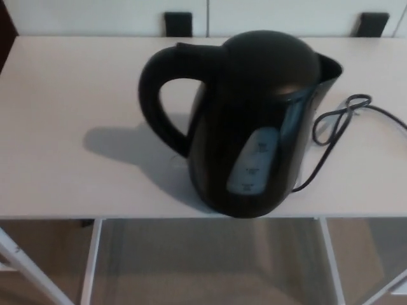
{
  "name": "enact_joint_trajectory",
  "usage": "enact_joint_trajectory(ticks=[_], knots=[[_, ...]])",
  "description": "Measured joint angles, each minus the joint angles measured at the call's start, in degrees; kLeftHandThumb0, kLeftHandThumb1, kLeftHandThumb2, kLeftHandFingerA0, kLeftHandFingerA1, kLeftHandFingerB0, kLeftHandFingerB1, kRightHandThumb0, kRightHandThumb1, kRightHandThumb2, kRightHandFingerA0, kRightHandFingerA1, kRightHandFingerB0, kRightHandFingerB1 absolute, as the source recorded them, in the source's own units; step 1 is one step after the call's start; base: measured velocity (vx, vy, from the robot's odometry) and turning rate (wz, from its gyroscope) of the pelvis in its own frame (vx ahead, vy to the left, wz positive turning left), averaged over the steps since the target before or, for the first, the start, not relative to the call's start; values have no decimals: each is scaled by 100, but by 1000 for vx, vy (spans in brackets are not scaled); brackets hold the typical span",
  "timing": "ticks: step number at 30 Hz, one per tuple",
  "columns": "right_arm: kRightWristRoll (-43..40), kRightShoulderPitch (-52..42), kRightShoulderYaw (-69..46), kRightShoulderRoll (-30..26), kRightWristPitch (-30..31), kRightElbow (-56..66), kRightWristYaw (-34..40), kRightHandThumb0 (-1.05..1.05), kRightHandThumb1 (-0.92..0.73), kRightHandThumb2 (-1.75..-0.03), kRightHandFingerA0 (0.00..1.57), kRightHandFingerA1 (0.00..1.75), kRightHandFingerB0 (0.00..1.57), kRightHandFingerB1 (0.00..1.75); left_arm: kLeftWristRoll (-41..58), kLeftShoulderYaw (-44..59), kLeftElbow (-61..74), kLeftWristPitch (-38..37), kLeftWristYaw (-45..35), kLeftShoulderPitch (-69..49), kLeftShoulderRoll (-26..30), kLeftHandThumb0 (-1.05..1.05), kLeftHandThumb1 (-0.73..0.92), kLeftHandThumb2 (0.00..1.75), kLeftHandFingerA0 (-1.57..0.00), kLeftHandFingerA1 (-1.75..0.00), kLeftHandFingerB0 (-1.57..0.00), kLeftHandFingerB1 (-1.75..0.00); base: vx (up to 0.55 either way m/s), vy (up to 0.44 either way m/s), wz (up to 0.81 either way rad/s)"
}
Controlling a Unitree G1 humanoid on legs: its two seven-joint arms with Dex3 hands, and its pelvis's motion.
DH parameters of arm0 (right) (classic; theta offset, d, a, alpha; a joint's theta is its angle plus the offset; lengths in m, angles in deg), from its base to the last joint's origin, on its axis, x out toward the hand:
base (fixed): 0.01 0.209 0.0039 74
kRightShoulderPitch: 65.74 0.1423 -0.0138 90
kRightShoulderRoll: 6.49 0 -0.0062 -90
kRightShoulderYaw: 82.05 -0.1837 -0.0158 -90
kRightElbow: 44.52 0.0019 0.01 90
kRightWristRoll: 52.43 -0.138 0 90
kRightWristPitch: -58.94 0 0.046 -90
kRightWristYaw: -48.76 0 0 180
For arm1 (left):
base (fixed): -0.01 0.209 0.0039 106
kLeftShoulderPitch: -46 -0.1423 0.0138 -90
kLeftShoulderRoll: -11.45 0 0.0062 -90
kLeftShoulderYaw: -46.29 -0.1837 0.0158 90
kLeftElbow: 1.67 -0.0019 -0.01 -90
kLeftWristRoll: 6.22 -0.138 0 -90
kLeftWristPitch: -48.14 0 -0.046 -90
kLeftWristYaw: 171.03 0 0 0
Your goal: The robot walk towards a table in front and uses its left hand to pick up the pot from the base and places it on the table
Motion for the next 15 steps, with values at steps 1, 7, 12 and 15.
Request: enact_joint_trajectory(ticks=[1,7,12,15], knots=[[1,-2,3,-3,-1,2,0,-64,-65,-60,79,53,55,43,0,-3,-4,0,-2,5,3,-40,41,67,-50,-51,-38,-46,0,34,10],[-1,11,-6,-9,-3,2,0,-63,-66,-60,79,54,55,43,-7,-43,25,0,-1,3,2,-41,42,69,-48,-52,-38,-46,-33,-20,3],[2,11,5,-11,4,1,0,-64,-66,-60,79,54,54,43,-18,-75,124,3,11,-40,0,-40,42,68,-49,-52,-36,-45,0,0,0],[1,12,4,-12,19,1,0,-64,-66,-60,79,54,54,43,-18,-77,128,3,11,-37,0,-40,42,68,-49,-52,-36,-45,0,0,0]])
